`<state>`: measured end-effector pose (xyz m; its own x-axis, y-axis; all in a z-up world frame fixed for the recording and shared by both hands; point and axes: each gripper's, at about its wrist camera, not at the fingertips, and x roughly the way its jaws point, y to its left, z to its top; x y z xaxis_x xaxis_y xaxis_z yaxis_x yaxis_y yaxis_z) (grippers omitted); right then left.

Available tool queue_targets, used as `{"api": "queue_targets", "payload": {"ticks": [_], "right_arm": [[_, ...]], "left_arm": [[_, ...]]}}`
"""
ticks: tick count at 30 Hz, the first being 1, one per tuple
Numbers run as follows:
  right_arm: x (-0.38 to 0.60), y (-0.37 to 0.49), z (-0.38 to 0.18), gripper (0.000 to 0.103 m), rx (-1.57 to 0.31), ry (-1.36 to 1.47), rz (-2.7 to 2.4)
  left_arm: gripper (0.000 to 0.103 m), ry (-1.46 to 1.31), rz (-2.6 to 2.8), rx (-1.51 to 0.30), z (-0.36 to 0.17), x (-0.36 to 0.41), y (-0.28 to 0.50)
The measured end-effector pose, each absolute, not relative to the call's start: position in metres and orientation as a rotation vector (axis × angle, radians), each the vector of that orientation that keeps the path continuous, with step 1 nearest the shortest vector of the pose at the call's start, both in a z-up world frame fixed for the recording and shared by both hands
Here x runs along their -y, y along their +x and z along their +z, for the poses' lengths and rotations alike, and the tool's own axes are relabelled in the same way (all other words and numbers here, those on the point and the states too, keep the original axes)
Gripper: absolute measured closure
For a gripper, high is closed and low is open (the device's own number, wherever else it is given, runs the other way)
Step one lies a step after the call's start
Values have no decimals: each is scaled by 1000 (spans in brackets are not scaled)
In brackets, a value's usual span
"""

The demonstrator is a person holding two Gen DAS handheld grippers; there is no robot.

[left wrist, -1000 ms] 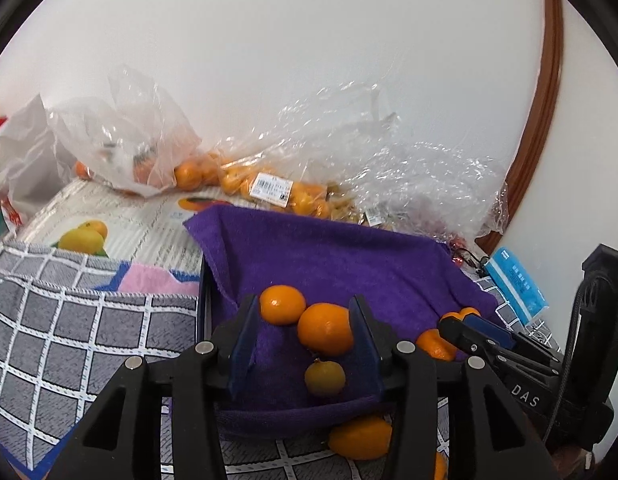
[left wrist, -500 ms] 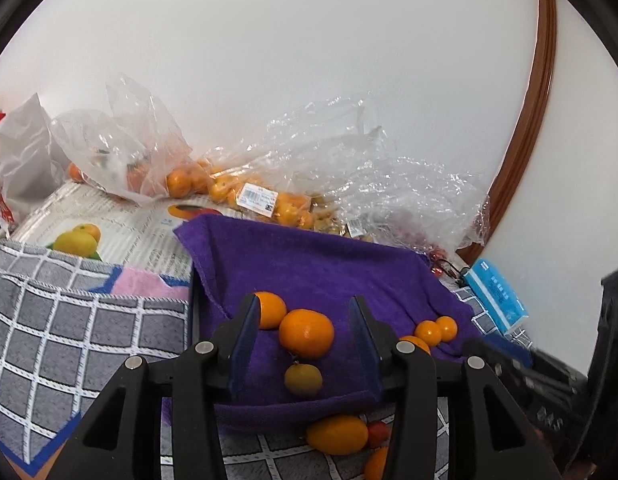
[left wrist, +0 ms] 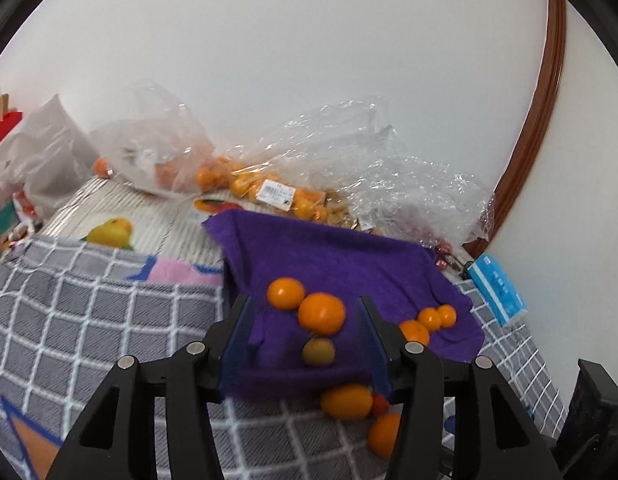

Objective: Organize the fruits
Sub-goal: 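Move the right tool to a yellow lemon on the bed while the left tool withdraws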

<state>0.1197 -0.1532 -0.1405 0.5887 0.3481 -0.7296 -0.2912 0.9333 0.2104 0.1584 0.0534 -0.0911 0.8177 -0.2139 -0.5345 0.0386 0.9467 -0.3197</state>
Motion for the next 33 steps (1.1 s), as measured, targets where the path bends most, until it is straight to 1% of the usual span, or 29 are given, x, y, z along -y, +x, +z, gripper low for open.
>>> {"api": "queue_targets", "payload": {"ticks": [3,6,8,11,14,18,25,31,33], "right_arm": [[145,117,-148,56,-899,50,415],[138,117,-154,63,-918,27,432],[135,119,-158,70,-945,9,435],[130,117,-159,76,-942,-26,406],[132,113,-159,76,-931,-28,394],[149,112,-154,76,-904,-44,323],[193,121,-145,76,-853,-60,200],[215,141,-150,76,-850,-4,195],[217,145,-156,76,-875,17,207]], "left_arm": [[51,-274,-144,-695,-103,-57,147],[51,-277,-103,-726,-120,-62,129],[51,-264,-91,-765,-131,-64,122],[51,-273,-83,-823,-147,-64,116],[52,-253,-53,-848,-159,-62,111],[52,-236,-47,-858,-160,-60,110],[51,-306,-73,-842,-160,-69,107],[51,-292,-64,-844,-160,-67,108],[51,-282,-60,-846,-160,-65,108]]}}
